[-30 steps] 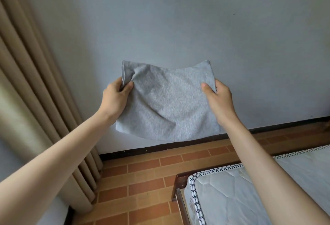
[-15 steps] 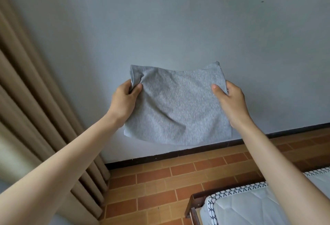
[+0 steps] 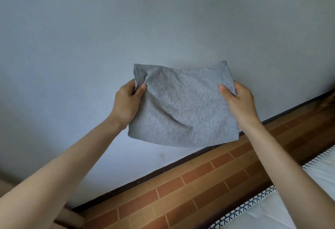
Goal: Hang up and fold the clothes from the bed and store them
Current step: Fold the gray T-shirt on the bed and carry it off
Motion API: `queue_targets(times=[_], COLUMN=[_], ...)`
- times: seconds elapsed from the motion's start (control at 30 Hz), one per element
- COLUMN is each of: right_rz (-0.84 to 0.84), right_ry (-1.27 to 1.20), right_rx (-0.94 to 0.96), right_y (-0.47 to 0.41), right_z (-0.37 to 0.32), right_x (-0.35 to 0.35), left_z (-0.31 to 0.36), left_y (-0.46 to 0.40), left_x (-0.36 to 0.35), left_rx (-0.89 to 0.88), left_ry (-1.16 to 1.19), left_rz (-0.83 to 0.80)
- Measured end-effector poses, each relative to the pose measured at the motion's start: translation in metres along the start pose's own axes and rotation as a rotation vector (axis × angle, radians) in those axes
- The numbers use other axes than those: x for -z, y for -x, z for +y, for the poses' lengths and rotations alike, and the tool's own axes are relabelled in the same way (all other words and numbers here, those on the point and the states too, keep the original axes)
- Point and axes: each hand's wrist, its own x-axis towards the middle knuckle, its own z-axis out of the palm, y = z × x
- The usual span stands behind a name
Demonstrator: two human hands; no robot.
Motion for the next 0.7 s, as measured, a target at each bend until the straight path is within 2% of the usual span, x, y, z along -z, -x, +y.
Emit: queue_targets(times=[0.4, 0.57, 0.7], right_rz=[0.469, 0.627, 0.77], right_ry=[0.235, 0.323, 0.411], right_rx=[-0.163, -0.267, -0.342], right_y=[-0.084, -0.135, -0.148], right_z=[0.09, 0.101, 0.099], right_x=[0.073, 0.08, 0.104], left_z=[0.007, 0.016, 0.038], left_y=[-0.156, -0.223, -0.242], left_x=[-0.209, -0.287, -0.353], left_rx=[-0.165, -0.278, -0.385], left_ry=[0.101, 0.125, 0.134], left_rz=[-0.467, -0.589, -0.7])
